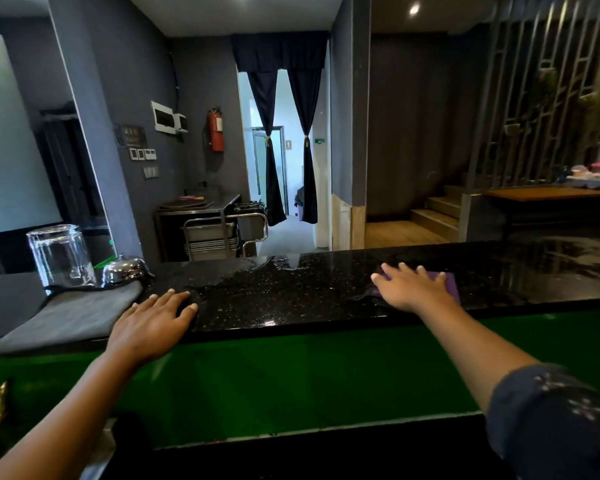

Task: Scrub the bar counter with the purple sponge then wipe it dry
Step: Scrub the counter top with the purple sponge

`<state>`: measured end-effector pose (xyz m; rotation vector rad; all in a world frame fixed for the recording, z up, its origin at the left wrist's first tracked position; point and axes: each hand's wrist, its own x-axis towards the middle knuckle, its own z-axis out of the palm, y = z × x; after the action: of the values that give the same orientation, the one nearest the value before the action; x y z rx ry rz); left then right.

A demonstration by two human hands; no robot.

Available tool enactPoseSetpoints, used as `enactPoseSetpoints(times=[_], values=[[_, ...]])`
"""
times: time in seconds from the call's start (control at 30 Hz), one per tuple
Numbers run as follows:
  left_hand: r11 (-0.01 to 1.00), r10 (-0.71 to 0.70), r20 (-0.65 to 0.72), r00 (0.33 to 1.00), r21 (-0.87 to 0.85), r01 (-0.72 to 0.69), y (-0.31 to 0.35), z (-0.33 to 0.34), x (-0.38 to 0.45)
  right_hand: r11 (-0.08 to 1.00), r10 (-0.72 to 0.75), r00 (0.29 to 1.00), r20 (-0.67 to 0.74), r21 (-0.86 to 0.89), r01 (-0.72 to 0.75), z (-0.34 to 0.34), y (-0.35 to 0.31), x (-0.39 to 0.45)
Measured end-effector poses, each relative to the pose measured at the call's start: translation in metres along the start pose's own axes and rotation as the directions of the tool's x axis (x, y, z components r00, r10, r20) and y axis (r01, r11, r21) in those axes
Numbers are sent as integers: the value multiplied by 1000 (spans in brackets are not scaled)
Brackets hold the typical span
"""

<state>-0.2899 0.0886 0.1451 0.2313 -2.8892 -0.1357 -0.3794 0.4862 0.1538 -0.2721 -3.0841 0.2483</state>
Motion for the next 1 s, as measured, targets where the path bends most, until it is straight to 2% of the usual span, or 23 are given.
enactPoseSetpoints(times=[0.07, 0.1, 0.17, 0.2, 0.27, 0.33, 0.37, 0.43, 0.5, 0.67, 0.73, 0.8, 0.87, 0.93, 1.0], values=[[1000, -1, 13, 1000, 7, 1, 0, 0, 1, 999, 39, 999, -11, -9, -39, 2, -28, -9], [1000, -2, 18, 1000, 7, 2, 0, -1, 2, 1000, -17, 1000, -7, 1, 17, 3, -46, -17], [1000, -8, 26, 1000, 1, 8, 0, -2, 2, 960, -279, 960, 27, 27, 278, 7, -87, -36], [1000, -8, 31, 999, -2, 8, 0, -3, 1, 899, -438, 897, 59, 39, 437, 10, -105, -47], [1000, -2, 32, 999, -7, 2, -1, -4, -2, 727, -686, 720, 108, 47, 685, 17, -129, -71], [1000, 11, 14, 1000, -10, -11, -3, -4, -4, 602, -797, 596, 100, 54, 796, 22, -132, -81], [1000, 11, 4, 1000, -15, -11, -4, -4, -4, 583, -812, 577, 92, 72, 809, 22, -128, -81], [1000, 5, -13, 1000, -16, -5, -4, -2, -3, 622, -783, 616, 90, 108, 775, 20, -118, -71], [1000, 3, -40, 999, -7, -3, -2, 3, -1, 706, -708, 697, 111, 104, 701, 19, -118, -59], [998, 7, -31, 999, -67, -10, -4, 7, 9, 847, -529, 839, 124, 24, 530, 26, -185, -48], [998, 7, 7, 1000, -58, -6, 5, 6, 13, 847, -531, 840, 111, 49, 529, 26, -213, -52], [998, 29, 113, 993, -66, -22, -15, -2, 14, 806, -592, 798, 114, 52, 590, 30, -255, -75], [987, 102, 192, 976, -138, -76, -10, -14, 20, 787, -618, 786, 27, 11, 617, 38, -252, -84], [975, 135, 91, 987, -188, -116, -27, -30, 27, 809, -587, 808, -44, -34, 586, 44, -242, -88], [988, 130, -44, 990, -75, -133, -55, -37, 34, 825, -564, 825, 41, -7, 565, 46, -235, -87]])
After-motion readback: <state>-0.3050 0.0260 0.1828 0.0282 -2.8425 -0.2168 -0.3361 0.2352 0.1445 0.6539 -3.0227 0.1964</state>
